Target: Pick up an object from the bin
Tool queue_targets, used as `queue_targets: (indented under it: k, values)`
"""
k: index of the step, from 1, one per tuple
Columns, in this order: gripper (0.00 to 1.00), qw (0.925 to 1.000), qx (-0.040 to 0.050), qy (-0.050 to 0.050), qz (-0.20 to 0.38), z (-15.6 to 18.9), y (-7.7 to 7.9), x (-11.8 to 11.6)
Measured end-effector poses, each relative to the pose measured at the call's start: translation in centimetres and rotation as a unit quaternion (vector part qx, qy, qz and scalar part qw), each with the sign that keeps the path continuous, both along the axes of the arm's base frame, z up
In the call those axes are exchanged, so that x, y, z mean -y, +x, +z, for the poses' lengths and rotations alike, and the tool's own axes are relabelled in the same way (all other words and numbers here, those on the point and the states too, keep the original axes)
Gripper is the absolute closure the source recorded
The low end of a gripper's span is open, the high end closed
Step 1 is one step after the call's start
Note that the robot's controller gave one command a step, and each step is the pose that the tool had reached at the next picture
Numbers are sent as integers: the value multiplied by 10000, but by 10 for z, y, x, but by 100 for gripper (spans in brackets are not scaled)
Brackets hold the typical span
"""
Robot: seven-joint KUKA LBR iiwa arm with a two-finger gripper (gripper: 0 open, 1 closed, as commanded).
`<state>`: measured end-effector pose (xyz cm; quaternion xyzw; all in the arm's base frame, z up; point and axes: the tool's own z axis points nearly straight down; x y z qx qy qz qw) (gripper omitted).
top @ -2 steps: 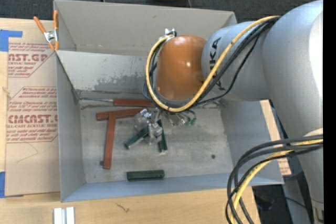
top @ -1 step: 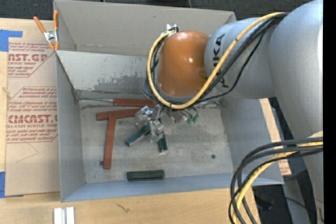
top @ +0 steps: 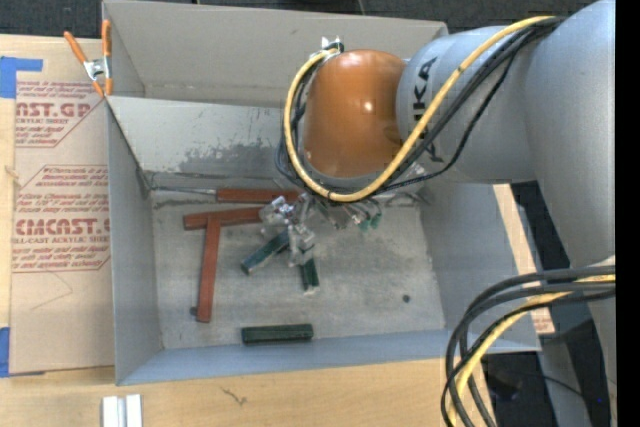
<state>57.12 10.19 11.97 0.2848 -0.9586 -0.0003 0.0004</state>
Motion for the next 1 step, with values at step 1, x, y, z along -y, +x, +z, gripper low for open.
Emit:
queue_targets:
  k: [1]
  values:
    - [100,10000,6,2,-1,15,0,0]
